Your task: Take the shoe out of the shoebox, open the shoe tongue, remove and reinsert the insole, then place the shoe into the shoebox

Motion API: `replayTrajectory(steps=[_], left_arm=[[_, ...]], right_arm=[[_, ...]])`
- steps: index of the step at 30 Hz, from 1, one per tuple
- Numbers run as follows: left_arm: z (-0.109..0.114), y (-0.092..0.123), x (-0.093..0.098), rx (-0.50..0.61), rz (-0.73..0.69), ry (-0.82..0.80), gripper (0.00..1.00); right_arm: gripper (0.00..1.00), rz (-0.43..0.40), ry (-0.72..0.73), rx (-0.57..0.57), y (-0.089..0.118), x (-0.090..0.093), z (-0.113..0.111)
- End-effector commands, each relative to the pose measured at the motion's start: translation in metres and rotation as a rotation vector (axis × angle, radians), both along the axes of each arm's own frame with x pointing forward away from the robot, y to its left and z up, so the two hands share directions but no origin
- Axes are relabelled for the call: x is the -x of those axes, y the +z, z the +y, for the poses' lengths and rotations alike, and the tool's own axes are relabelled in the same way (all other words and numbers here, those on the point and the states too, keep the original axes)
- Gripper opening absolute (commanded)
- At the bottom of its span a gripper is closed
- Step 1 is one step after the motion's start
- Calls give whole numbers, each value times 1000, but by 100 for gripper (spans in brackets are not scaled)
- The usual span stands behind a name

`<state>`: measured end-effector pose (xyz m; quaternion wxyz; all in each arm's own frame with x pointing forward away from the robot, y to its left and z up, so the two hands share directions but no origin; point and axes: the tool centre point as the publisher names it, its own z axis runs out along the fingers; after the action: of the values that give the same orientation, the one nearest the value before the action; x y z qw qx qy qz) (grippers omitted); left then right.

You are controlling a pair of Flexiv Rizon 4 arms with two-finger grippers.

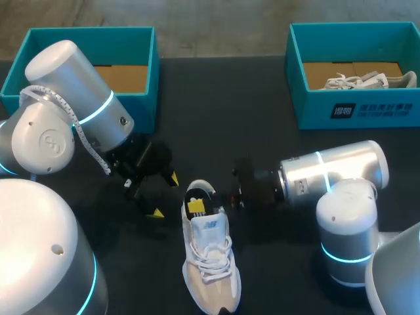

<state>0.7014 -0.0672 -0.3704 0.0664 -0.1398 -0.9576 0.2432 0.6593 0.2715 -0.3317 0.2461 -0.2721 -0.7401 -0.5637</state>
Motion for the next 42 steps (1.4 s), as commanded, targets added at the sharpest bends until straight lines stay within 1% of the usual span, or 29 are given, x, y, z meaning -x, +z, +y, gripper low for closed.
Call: replayTrajectory(steps=[1,12,16,17,18,19,20,21,22,24,26,28,34,42], left_arm=[[0,0,0,-2,-1,0,100],[0,0,0,-2,-1,0,100],[0,0,0,-2,-1,0,100],[0,0,0,-2,-1,0,100],[0,0,0,-2,-1,0,100],[0,0,0,-2,-1,0,100],[0,0,0,-2,-1,0,100],[0,0,0,-2,-1,0,100],[0,0,0,-2,-1,0,100],[0,0,0,-2,-1,0,100],[0,0,0,-2,-1,0,100],[0,0,0,-2,-1,0,100],[0,0,0,-2,-1,0,100],[0,0,0,-2,-1,0,100]], right_arm=[[0,10,0,10,-3,-1,3],[0,67,-33,27,-21,16,-5],[0,65,-38,21,-19,17,-5],[9,55,-36,20,-16,17,-4],[21,48,-35,21,-15,16,-4],[35,33,-31,22,-11,15,-2],[47,23,-29,22,-9,15,-1],[64,15,-28,24,-7,13,1],[75,5,-28,27,-5,12,2],[85,-10,-25,28,0,10,4],[88,-22,-25,33,3,7,6],[88,-32,-21,35,8,4,8],[94,-61,-38,63,20,-3,9],[95,-82,-81,102,33,-5,1]])
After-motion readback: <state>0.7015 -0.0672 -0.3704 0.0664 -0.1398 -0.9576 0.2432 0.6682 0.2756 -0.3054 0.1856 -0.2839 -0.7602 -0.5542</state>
